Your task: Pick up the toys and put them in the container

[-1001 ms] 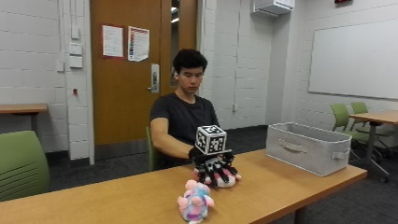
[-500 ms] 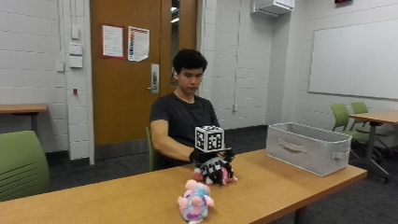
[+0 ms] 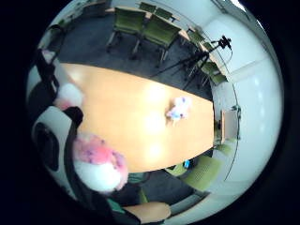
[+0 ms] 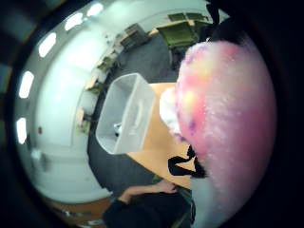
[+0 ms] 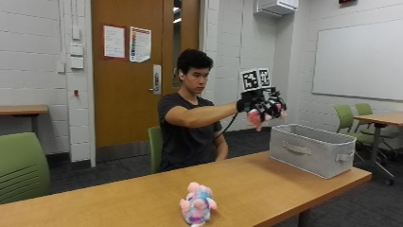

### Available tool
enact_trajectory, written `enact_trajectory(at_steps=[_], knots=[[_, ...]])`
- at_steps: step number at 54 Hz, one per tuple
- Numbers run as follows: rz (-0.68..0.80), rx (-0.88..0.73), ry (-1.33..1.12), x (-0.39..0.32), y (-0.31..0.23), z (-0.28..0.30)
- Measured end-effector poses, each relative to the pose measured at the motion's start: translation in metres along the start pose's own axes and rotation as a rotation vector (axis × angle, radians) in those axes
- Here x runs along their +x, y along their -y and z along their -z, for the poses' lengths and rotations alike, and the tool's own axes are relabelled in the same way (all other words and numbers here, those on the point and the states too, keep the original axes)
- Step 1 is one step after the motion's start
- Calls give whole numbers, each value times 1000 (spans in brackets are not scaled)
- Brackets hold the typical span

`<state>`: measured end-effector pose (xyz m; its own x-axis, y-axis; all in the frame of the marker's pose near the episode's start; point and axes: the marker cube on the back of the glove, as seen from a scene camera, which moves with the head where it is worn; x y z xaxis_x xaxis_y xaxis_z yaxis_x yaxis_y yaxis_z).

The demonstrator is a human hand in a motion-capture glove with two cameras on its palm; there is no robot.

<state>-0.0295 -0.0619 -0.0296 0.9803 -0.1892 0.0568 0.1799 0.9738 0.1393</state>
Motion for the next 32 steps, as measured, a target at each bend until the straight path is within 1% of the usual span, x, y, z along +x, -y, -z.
enact_trajectory(at_steps=[5,9,11,17,20,23,25,27,30,31,32], knots=[[122,15,-1,-72,13,14],[314,30,7,-132,21,22],[374,29,35,-156,24,25],[362,24,34,-221,42,23],[341,16,30,-241,49,21],[403,24,-10,-232,63,17],[462,21,25,-217,75,16],[428,13,77,-221,82,18],[303,2,118,-241,87,20],[300,2,114,-246,88,20],[335,6,93,-249,88,19]])
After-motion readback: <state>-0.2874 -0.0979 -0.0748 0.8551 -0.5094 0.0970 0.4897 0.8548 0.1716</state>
